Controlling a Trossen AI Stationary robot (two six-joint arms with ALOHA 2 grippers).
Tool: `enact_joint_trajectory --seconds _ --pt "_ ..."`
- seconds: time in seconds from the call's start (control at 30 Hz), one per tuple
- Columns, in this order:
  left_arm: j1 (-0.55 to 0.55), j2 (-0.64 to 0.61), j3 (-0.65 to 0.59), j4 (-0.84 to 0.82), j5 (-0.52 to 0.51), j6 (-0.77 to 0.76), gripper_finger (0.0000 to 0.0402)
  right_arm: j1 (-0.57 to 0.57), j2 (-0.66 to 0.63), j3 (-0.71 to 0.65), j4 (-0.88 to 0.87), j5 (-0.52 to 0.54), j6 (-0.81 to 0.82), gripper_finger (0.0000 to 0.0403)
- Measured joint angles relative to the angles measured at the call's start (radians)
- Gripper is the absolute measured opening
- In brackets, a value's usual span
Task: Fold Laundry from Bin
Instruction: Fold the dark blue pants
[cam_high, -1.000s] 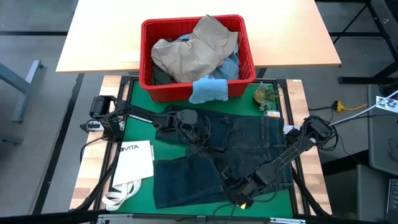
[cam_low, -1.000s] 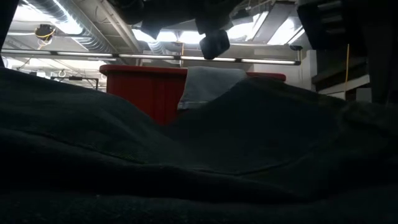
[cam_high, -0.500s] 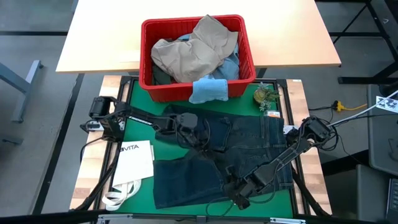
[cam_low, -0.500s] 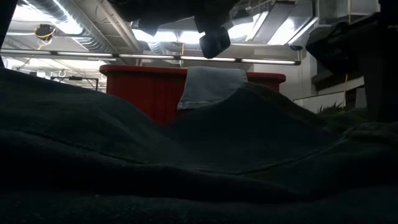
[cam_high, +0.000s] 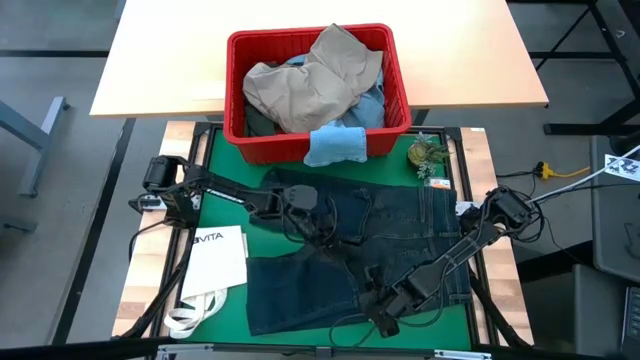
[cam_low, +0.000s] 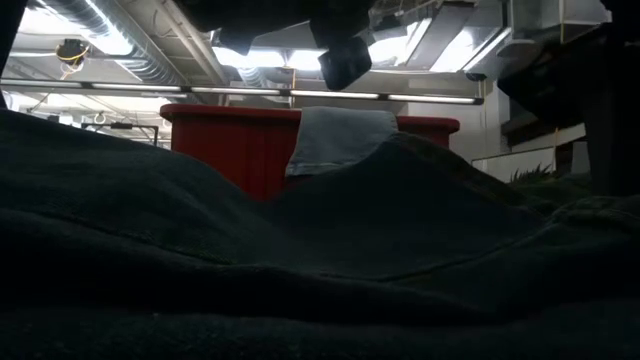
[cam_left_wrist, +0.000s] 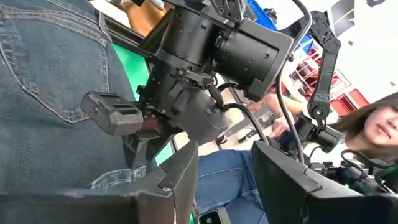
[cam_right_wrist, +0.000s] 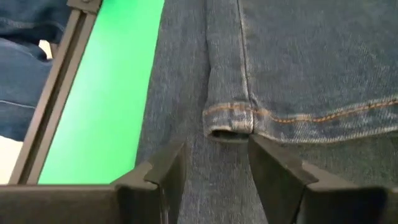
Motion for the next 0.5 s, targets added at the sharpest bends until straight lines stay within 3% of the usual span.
enact_joint_trajectory --seconds 0.5 --pt "-0.001 0.0 0.0 0.0 -0.002 0.0 0.0145 0.0 0.071 0.0 0.132 0.016 -0.005 0.017"
